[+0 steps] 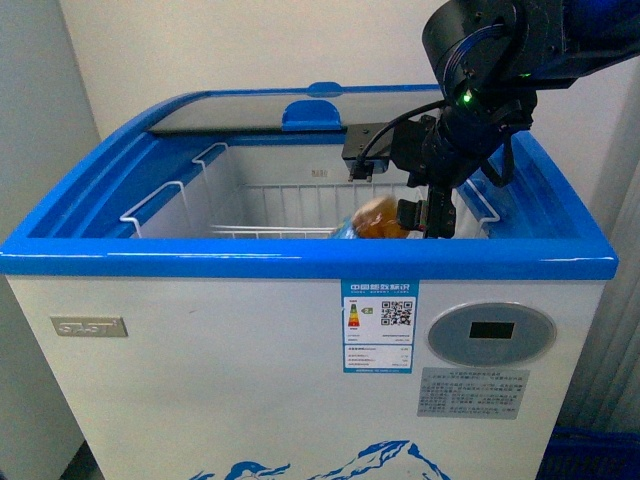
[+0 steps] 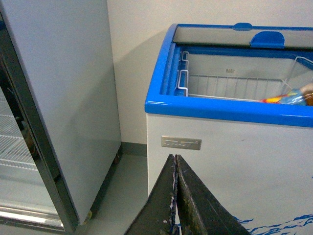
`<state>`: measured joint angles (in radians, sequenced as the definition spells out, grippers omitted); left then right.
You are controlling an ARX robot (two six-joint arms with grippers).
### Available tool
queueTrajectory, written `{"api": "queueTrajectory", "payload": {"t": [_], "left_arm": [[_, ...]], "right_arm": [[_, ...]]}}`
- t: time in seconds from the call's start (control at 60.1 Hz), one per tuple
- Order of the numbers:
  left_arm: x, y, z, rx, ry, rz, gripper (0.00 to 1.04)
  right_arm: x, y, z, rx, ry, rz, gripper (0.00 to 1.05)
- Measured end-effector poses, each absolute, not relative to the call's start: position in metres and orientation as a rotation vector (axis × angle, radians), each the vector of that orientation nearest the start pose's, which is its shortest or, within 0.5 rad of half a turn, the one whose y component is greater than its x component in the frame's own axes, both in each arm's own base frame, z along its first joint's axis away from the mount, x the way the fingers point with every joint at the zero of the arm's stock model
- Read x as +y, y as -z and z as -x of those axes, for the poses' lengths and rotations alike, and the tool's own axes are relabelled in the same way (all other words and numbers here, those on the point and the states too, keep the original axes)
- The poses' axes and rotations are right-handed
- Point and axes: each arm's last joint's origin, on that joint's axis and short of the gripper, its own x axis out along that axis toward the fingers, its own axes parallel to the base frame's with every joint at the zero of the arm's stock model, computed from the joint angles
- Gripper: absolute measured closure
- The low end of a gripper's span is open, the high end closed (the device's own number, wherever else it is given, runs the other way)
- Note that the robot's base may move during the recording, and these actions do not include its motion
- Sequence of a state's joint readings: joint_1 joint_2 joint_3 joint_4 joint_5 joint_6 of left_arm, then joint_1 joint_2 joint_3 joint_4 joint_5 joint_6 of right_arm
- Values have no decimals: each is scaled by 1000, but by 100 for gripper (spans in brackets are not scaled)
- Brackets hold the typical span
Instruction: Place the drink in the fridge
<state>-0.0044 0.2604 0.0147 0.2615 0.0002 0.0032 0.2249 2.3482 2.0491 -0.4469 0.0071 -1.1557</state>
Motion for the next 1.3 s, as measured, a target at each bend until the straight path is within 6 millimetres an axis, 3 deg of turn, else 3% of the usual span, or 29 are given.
{"api": "queueTrajectory", "payload": {"t": [0.15,0.233,0.3,0.4,0.466,0.516,0.583,0.649,0.816,0.899,0.949,1.032,1.132,1.299], "left_arm": [[0,-171,-110,-16,4,-3,102],[0,-171,-109,-14,5,-3,102],[0,-167,-102,18,5,-3,102],[0,-168,-97,-9,4,-3,102],[0,-168,-97,-10,5,-3,102],[0,-168,-97,-11,4,-3,102],[0,-168,-97,-10,4,-3,102],[0,-168,-97,-10,5,-3,102],[0,-168,-97,-10,4,-3,102],[0,-168,-97,-10,5,-3,102],[0,-168,-97,-9,4,-3,102],[0,-168,-97,-10,4,-3,102],[0,-168,-97,-9,4,-3,102],[0,-168,-97,-9,4,-3,102]], "right_arm": [[118,-231,-509,466,-600,1066,6],[113,-252,-500,402,-530,975,8],[101,-279,-481,335,-447,861,8],[72,-323,-435,292,-281,623,8],[48,-347,-382,307,-192,432,8],[38,-353,-356,324,-165,360,8],[23,-358,-303,348,-141,240,8],[7,-360,-243,103,-36,106,23],[0,-326,-197,-74,4,35,47],[0,-307,-191,-63,3,25,58],[1,-282,-187,-20,-7,18,70],[0,-256,-183,31,-1,15,84],[0,-242,-172,21,-1,14,99],[0,-225,-159,5,-1,11,102]]}}
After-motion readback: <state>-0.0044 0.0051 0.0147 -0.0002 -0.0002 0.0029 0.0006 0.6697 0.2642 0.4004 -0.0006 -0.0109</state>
